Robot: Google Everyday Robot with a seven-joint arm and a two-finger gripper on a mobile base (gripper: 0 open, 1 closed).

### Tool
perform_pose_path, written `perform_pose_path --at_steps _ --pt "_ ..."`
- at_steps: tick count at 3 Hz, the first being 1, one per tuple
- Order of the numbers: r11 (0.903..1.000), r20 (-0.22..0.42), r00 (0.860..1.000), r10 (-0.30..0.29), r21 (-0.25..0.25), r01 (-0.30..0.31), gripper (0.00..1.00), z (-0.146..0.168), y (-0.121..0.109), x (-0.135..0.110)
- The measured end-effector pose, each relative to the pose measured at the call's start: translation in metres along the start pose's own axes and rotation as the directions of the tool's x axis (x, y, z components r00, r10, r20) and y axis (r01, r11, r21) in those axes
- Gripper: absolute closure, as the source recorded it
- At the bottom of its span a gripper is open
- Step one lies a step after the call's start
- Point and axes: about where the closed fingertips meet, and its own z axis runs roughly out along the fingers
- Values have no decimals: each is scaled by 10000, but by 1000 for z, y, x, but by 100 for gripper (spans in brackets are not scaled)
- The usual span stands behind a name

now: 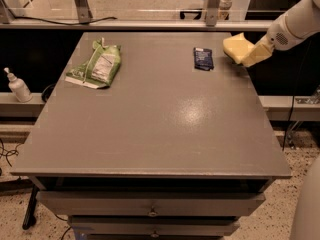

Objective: Move sponge near rxbar blueberry

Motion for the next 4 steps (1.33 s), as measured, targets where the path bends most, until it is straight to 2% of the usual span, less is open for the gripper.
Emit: perform_pose_path --at_steps 1,2,4 --pt "9998 -98 9998 -155 -118 154 100 19 4 -13" --pt "9996 -274 9994 -211 -195 206 82 30 8 -20" --pt "9990 -515 9983 -271 -367 252 35 40 18 -21"
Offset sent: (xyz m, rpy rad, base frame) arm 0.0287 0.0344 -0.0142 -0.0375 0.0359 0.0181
